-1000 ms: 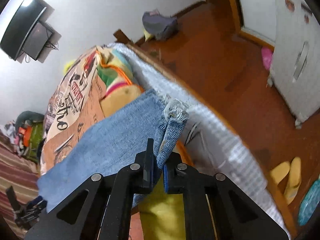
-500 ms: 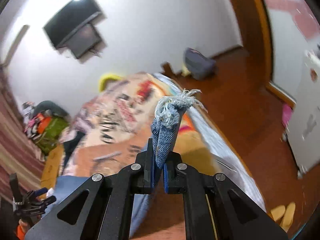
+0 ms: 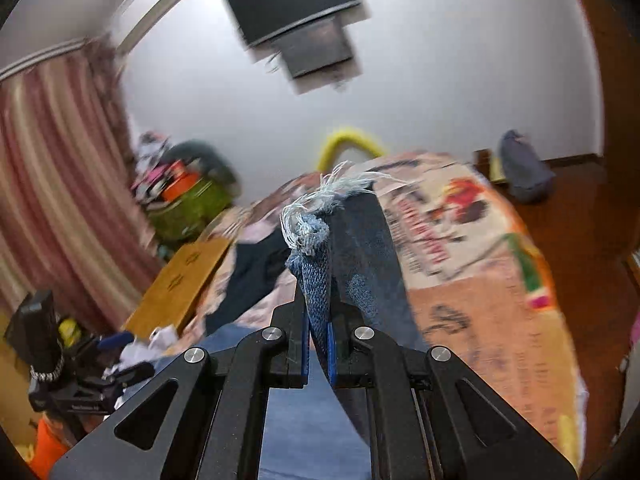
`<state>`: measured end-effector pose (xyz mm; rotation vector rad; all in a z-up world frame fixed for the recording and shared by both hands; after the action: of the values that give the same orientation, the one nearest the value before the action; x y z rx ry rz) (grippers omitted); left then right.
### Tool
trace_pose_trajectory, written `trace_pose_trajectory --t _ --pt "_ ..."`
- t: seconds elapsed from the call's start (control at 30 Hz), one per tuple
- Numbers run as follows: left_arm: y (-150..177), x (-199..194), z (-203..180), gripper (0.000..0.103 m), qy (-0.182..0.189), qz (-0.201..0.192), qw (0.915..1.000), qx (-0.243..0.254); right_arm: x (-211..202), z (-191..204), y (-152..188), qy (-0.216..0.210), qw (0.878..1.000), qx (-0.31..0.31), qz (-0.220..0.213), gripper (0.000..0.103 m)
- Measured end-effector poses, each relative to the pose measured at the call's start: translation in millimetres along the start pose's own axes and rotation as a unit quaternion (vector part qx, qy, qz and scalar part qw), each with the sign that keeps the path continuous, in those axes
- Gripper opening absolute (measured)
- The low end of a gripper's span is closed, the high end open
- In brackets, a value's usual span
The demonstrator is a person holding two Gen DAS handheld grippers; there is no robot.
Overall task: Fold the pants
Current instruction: 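Grasp the frayed leg hem with the right tool and lift it, then lay the hem over the folded jeans and open the right tool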
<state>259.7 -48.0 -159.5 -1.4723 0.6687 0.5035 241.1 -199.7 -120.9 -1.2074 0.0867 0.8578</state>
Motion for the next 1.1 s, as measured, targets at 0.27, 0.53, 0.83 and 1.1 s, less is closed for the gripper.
trace_pose_trajectory --t 0.27,0.53,0.83,1.1 --pt "20.7 -2.9 36.7 0.098 -0.014 0.017 0.9993 -0.03 81.9 48.5 73.4 -0.043 0.992 -0.031 0.117 0.006" --pt "43.4 4.2 59.4 0.098 -0.023 0.043 0.9974 -0.054 119.9 77.6 150.3 -0.049 0.969 -0.073 0.23 0.012" --pt "37.2 6.3 52.4 0.098 -0.021 0.045 0.9981 -0.038 95.2 92.5 145.3 -0.102 0.962 -0.081 0.241 0.043" --pt "6.6 18.6 16.1 0.098 -0.008 0.028 0.9995 -0.005 62.4 48.3 86.9 -0.05 0.983 -0.088 0.153 0.044"
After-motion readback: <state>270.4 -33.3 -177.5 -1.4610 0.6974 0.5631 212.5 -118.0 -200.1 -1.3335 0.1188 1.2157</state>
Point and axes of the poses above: each gripper's, at about its wrist camera, not at the fingertips, and x roughly the way its jaws point, z to its left, y to its underside, the point moved 8 cm from there along x, roughly the way its jaws point, and after that the axes turned 6 degrees about -y, right-handed, at the moved point
